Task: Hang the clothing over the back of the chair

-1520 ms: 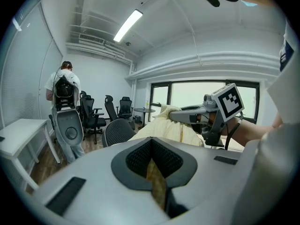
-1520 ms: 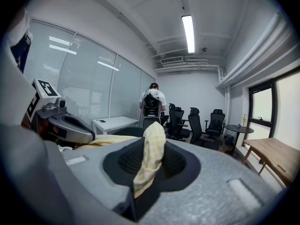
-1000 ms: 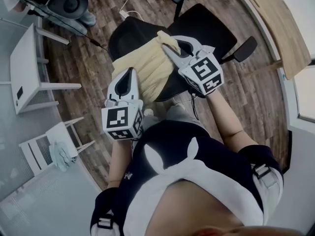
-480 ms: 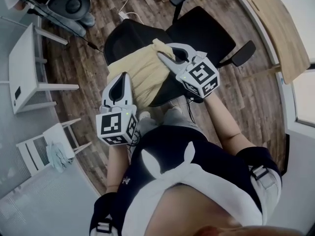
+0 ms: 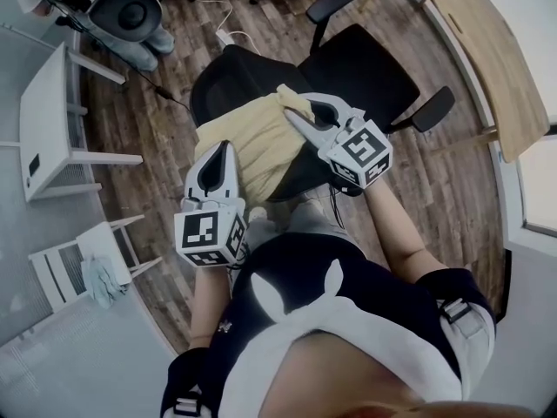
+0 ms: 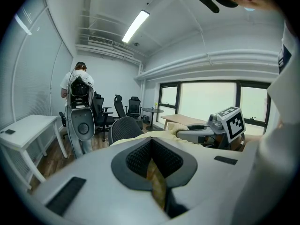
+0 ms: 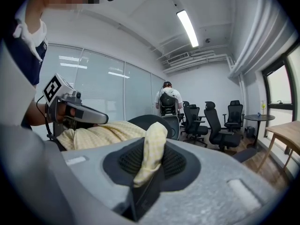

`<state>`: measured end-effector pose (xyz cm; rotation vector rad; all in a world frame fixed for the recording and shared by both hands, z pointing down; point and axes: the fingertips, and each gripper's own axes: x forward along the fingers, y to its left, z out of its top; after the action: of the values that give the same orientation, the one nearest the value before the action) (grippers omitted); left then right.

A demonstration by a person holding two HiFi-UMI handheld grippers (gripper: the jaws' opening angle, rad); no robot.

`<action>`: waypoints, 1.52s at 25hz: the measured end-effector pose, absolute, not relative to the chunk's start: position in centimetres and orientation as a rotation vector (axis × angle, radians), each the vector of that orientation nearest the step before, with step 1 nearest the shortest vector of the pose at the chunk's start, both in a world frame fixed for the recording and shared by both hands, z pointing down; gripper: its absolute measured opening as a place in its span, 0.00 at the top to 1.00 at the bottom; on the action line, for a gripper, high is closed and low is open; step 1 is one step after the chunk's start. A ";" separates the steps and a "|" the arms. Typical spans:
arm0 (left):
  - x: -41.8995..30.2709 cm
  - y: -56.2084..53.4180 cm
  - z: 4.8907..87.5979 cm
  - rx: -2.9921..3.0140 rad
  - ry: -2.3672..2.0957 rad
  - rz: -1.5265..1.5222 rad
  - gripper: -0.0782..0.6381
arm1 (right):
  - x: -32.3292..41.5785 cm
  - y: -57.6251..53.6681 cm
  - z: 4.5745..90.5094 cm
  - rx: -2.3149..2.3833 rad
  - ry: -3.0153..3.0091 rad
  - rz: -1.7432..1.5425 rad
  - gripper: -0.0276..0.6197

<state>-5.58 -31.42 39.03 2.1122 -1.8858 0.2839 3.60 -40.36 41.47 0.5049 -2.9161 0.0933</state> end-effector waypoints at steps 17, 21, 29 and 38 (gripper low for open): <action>-5.8 -31.2 39.0 2.132 -1.857 0.305 0.88 | 3.7 -40.5 40.9 0.598 -2.862 0.064 0.75; -6.0 -31.0 39.0 2.148 -1.843 0.303 0.88 | 3.8 -40.6 40.8 0.641 -2.839 0.067 0.71; -5.6 -31.2 38.9 2.180 -1.810 0.307 0.88 | 6.1 -41.1 38.3 0.782 -2.891 0.160 0.67; -5.8 -31.0 38.8 2.218 -1.768 0.299 0.88 | 6.2 -38.2 35.6 0.821 -2.871 0.048 0.69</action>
<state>-5.83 -30.98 38.76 2.2185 -1.7678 0.2989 6.23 -38.24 35.58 0.8215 -2.8709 0.0476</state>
